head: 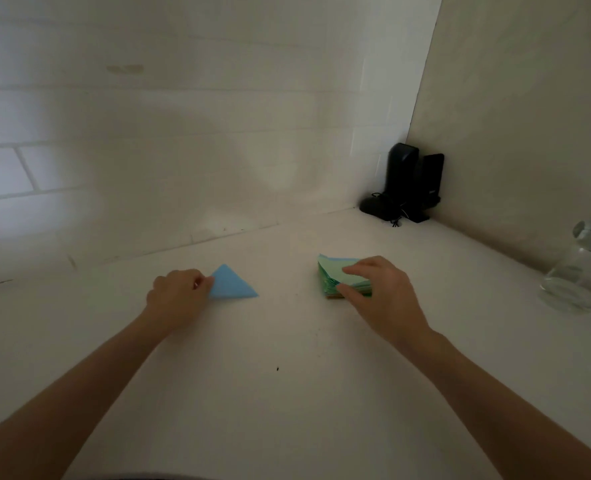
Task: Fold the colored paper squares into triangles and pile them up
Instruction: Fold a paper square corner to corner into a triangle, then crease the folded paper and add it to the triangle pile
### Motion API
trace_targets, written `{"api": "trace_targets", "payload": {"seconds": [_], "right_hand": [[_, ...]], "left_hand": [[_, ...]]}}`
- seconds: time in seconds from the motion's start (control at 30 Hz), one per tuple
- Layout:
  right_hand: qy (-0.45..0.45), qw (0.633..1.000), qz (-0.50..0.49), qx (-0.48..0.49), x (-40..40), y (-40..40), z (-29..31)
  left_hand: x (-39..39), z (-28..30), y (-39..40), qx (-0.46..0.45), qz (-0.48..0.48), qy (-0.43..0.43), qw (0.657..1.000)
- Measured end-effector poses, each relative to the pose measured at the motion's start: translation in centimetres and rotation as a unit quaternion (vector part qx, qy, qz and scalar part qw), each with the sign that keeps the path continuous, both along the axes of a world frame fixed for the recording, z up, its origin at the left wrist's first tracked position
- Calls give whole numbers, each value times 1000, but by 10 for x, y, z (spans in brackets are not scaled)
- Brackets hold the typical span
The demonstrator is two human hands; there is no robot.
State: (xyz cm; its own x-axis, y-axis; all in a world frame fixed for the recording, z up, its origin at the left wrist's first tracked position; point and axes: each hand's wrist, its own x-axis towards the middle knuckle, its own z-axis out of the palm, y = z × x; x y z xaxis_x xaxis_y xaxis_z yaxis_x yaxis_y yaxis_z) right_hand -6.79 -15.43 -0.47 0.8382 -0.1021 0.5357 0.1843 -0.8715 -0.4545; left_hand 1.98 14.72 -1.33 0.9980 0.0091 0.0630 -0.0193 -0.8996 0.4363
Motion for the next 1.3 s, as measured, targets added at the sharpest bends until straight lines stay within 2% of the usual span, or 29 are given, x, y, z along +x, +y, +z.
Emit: {"api": "trace_targets", "payload": {"seconds": [0.07, 0.17, 0.27, 0.4, 0.57, 0.67, 0.77, 0.87, 1.0, 1.1, 1.3], "right_hand": [[14, 1000, 9, -26, 11, 4, -3], [38, 999, 10, -33, 20, 3, -12], [38, 998, -5, -53, 23, 1, -19], [-2, 997, -13, -70, 24, 3, -26], [-45, 998, -37, -31, 21, 7, -30], [-52, 997, -61, 18, 13, 6, -18], [-92, 993, -76, 6, -7, -1, -3], [-134, 990, -48, -13, -40, -5, 4], [-90, 992, 9, -84, -78, 4, -14], [-36, 993, 27, -110, -90, 8, -26], [71, 995, 66, -37, -95, 4, -35]], "left_hand": [[5, -4, 2, 62, 17, 12, 998], [7, -10, 3, 96, 35, -44, 994], [9, -18, 3, 78, 50, -90, 992], [10, -21, 2, 23, 50, -94, 994], [-1, -17, -6, -62, 25, -158, 985], [-18, -8, -22, -118, -58, -217, 967], [-48, 5, -47, -155, -178, -252, 939], [-82, 16, -76, -168, -281, -277, 903], [-111, 2, -103, -153, -395, -231, 876], [-118, -21, -108, -142, -408, -158, 888], [-124, -31, -107, -121, -390, -146, 901]]}}
